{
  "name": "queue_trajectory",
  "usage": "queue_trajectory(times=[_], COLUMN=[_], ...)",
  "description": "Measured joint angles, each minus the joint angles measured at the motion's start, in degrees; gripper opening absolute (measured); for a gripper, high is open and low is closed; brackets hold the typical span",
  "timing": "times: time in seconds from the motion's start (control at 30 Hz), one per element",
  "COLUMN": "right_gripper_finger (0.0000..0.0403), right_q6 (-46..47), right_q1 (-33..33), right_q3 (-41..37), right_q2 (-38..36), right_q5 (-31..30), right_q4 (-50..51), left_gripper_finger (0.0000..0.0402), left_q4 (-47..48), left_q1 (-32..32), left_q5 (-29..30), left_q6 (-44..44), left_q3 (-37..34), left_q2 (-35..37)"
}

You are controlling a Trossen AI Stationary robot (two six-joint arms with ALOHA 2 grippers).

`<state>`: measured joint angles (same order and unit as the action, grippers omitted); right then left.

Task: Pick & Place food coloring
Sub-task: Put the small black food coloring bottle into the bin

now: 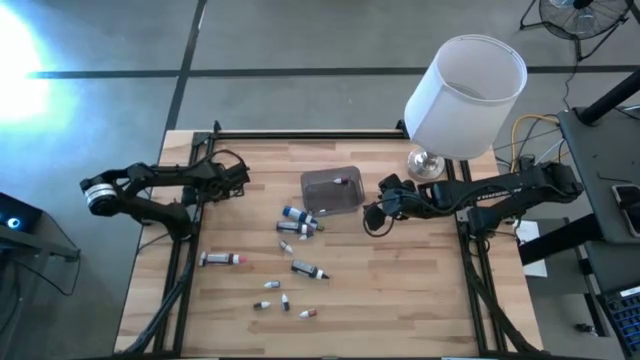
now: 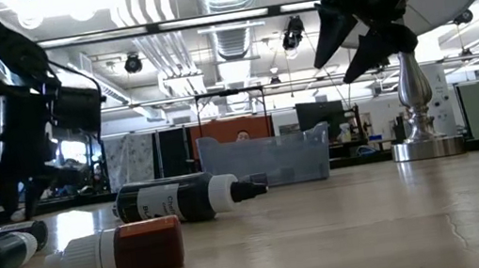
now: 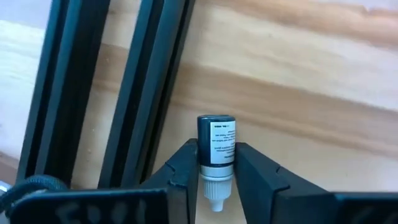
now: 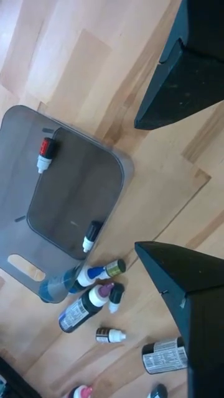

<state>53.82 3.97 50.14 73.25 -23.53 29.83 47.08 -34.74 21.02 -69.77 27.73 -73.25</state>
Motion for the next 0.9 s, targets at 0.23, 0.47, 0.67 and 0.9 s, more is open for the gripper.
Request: queue_trajectory(times=[0.23,0.47,0.67,0.9], right_gripper_finger=[0.0301,0.0292,0.0286,0.0279], right_q6=[-0.3,-1.4,-2.1,-6.9], right_q1=[0.3,0.7,0.7,0.9], right_q3=[-0.1,-0.1,-0.1,-0.1], right_q2=[-0.3,-3.0,-4.3,-4.0], right_q5=[1.2,-0.4,1.3,9.0], right_q4=[-0.1,0.0,-0.1,-0.2], left_gripper_finger=[0.0063,0.0063,0.0063,0.0063], left_q4=[-2.3,-32.6,-48.8,-46.7], left_q1=[3.3,12.0,16.9,19.8], left_q5=[-7.4,-11.5,-11.6,-25.4], left_q6=[1.2,14.4,20.4,31.2], left_q3=[2.5,9.4,17.7,31.9], left_q2=[2.0,6.3,-2.6,-19.7])
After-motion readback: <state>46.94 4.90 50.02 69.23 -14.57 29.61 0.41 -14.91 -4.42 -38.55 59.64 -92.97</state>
